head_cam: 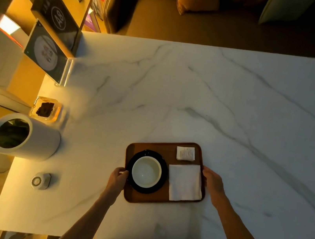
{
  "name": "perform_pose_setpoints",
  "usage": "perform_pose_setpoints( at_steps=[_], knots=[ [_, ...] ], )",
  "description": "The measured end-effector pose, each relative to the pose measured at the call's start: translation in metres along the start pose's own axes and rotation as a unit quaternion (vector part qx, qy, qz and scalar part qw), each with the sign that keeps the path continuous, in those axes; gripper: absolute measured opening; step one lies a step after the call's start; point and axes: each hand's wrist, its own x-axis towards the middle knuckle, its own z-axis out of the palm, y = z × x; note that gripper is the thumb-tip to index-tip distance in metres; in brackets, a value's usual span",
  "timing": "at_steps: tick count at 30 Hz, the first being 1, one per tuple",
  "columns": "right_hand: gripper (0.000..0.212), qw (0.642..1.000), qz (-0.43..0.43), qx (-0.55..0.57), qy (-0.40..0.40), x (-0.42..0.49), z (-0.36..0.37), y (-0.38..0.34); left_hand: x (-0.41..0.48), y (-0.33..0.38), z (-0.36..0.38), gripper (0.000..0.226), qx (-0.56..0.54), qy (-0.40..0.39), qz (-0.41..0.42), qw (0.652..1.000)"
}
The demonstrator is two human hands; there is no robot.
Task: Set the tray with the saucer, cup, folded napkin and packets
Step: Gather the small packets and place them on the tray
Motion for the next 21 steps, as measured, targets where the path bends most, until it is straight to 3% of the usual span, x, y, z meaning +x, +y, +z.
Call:
perform_pose_setpoints(
  at_steps=[10, 21],
  knots=[
    [0.025, 0.996, -0.039, -0.058, -0.047, 0.045, 0.013, -0.059, 0.047, 0.078, 0.001, 0.042, 0.044, 0.023, 0.04, 0.998],
    [0.028, 0.992, -0.064, -0.1, -0.041, 0.056, 0.013, -0.064, 0.055, 0.083, 0.009, 0.042, 0.055, 0.048, 0.068, 0.995]
  ],
)
